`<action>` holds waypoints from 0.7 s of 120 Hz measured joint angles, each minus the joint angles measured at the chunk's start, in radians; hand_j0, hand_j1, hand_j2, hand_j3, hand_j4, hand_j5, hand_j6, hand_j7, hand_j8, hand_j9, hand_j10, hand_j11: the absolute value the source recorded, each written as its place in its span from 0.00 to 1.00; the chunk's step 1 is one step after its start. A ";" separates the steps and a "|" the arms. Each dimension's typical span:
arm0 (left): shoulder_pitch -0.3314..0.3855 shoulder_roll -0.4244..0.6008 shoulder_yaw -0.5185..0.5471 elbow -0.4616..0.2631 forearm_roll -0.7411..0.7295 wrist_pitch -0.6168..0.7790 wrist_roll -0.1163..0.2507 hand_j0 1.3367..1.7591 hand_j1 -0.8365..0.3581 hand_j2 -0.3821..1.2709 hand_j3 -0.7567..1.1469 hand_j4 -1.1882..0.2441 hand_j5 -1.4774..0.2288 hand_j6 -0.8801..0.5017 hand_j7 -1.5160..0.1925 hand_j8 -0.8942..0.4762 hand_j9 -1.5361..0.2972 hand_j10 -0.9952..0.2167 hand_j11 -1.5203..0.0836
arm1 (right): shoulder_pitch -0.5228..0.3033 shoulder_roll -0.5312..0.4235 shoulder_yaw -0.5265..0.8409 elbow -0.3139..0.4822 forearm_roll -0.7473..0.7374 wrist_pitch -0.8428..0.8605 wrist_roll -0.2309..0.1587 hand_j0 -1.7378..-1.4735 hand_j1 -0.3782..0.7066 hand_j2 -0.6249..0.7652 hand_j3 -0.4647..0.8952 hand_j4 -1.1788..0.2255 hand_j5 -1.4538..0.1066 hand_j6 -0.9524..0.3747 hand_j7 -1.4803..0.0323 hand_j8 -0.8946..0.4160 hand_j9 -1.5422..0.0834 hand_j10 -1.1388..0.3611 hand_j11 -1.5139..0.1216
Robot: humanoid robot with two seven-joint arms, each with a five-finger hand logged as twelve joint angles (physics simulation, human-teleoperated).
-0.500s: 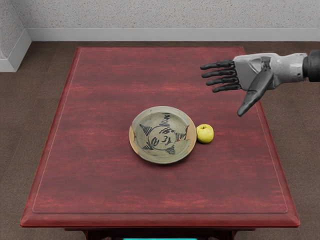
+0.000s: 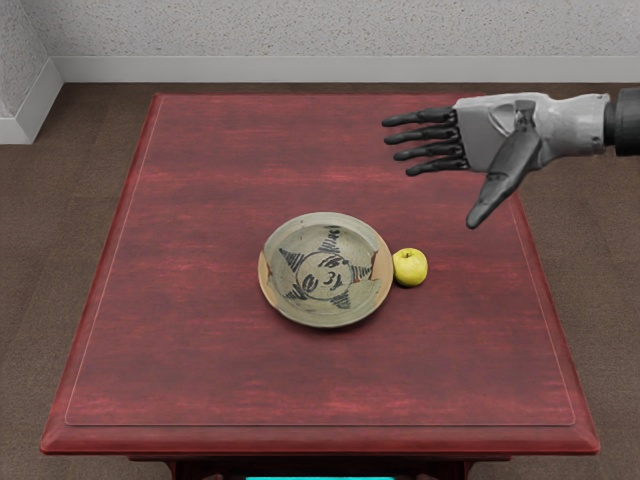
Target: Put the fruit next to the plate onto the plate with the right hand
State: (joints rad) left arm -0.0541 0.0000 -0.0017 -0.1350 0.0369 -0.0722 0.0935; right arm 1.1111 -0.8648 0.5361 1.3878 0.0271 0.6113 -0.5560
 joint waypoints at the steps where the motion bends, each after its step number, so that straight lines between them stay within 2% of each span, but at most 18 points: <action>1: 0.000 0.000 0.000 0.000 0.000 0.000 0.000 0.76 0.76 0.26 0.40 0.67 0.69 0.47 0.71 0.48 0.67 0.63 0.76 | 0.000 -0.001 0.000 0.003 -0.003 0.000 -0.001 0.30 0.09 0.44 0.34 0.80 0.89 0.68 0.93 0.64 0.91 0.72 0.88; 16: -0.001 0.000 0.000 0.000 0.000 0.000 0.000 0.76 0.76 0.26 0.40 0.67 0.69 0.47 0.71 0.48 0.67 0.63 0.76 | 0.010 -0.005 0.003 0.040 -0.084 0.000 -0.036 0.30 0.15 0.43 0.34 0.76 0.84 0.63 0.88 0.60 0.86 0.68 0.84; 50: 0.000 0.000 0.000 0.000 0.000 0.000 0.000 0.76 0.76 0.26 0.40 0.67 0.69 0.47 0.71 0.48 0.67 0.63 0.76 | 0.026 0.044 -0.004 0.051 -0.129 0.000 -0.054 0.30 0.10 0.44 0.34 0.79 0.88 0.67 0.92 0.63 0.90 0.72 0.88; 73: -0.001 0.000 0.000 0.000 0.000 0.000 0.000 0.76 0.76 0.26 0.40 0.67 0.69 0.47 0.71 0.48 0.67 0.63 0.76 | 0.281 0.048 -0.350 0.052 -0.191 -0.024 -0.055 0.30 0.09 0.44 0.34 0.80 0.88 0.67 0.93 0.64 0.90 0.72 0.88; 84: -0.001 0.000 0.000 0.000 0.000 0.000 0.000 0.76 0.76 0.26 0.40 0.67 0.69 0.47 0.71 0.48 0.67 0.63 0.76 | 0.354 0.039 -0.460 0.053 -0.198 -0.110 -0.055 0.30 0.09 0.44 0.34 0.80 0.89 0.67 0.93 0.64 0.90 0.72 0.88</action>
State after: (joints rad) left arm -0.0551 0.0000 -0.0016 -0.1350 0.0368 -0.0721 0.0936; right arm 1.4651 -0.8254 0.0763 1.4408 -0.1713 0.5016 -0.6108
